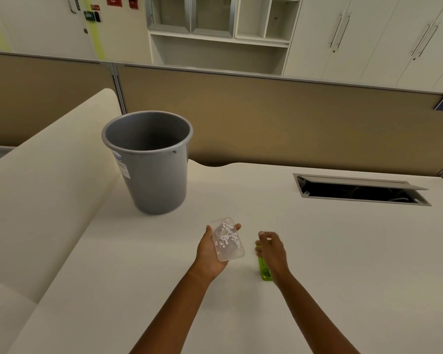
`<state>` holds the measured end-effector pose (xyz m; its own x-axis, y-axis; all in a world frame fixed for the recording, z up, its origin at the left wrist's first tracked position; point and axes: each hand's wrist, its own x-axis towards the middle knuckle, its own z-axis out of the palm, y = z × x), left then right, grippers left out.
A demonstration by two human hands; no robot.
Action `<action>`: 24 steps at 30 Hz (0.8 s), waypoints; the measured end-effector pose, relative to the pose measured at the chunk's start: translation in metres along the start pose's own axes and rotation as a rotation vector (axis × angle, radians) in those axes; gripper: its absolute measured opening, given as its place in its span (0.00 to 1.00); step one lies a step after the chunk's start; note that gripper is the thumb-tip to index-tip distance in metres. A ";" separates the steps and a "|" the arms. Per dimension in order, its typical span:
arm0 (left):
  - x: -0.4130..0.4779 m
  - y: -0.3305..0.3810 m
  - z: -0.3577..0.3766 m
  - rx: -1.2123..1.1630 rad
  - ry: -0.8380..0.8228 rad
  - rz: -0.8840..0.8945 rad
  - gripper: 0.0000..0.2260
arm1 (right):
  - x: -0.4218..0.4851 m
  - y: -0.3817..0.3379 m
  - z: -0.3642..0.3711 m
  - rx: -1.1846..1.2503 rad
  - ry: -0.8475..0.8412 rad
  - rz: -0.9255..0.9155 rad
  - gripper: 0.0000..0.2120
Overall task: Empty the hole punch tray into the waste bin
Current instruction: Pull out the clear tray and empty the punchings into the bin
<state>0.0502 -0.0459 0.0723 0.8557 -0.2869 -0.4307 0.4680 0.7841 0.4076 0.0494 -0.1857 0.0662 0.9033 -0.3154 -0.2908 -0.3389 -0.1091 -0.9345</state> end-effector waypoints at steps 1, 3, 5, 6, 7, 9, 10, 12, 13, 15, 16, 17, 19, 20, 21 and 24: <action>0.001 0.000 0.001 0.008 0.003 0.007 0.25 | -0.007 -0.003 0.004 0.173 -0.092 0.126 0.14; 0.002 0.000 0.004 0.025 -0.004 0.017 0.25 | -0.019 -0.007 0.010 0.417 -0.259 0.336 0.17; 0.000 0.001 0.005 0.034 -0.023 0.026 0.25 | -0.027 -0.008 0.012 0.551 -0.361 0.446 0.19; -0.001 0.001 0.004 0.033 -0.034 0.029 0.25 | -0.030 -0.009 0.013 0.592 -0.389 0.475 0.19; -0.002 0.002 0.004 0.028 -0.040 0.032 0.24 | -0.032 -0.010 0.013 0.622 -0.409 0.497 0.20; -0.003 0.002 0.002 0.020 -0.040 0.035 0.24 | -0.036 -0.013 0.013 0.673 -0.443 0.529 0.21; -0.003 0.002 0.002 0.012 -0.040 0.032 0.24 | -0.037 -0.015 0.013 0.697 -0.460 0.542 0.21; -0.002 0.000 0.001 -0.016 -0.045 0.033 0.23 | -0.040 -0.019 0.012 0.722 -0.494 0.558 0.20; -0.002 -0.001 0.000 -0.027 -0.047 0.042 0.22 | -0.041 -0.021 0.013 0.728 -0.507 0.563 0.19; 0.000 -0.003 -0.002 -0.044 -0.048 0.060 0.21 | -0.043 -0.024 0.013 0.739 -0.526 0.562 0.18; 0.000 -0.004 -0.004 -0.048 -0.048 0.064 0.21 | -0.043 -0.025 0.013 0.745 -0.529 0.556 0.17; 0.001 -0.005 -0.005 -0.049 -0.049 0.064 0.21 | -0.043 -0.026 0.013 0.755 -0.531 0.549 0.16; 0.002 -0.006 -0.006 -0.054 -0.053 0.064 0.21 | -0.044 -0.028 0.012 0.779 -0.543 0.535 0.14; 0.003 -0.007 -0.006 -0.055 -0.053 0.069 0.21 | -0.045 -0.029 0.012 0.788 -0.557 0.530 0.13; 0.003 -0.007 -0.006 -0.056 -0.051 0.079 0.20 | -0.046 -0.030 0.011 0.800 -0.575 0.527 0.13; 0.003 -0.007 -0.003 -0.090 -0.042 0.130 0.16 | -0.047 -0.032 0.012 0.855 -0.639 0.535 0.15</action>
<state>0.0484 -0.0508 0.0660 0.9171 -0.2013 -0.3441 0.3329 0.8616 0.3832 0.0205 -0.1561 0.1070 0.7503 0.4229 -0.5082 -0.6458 0.6330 -0.4269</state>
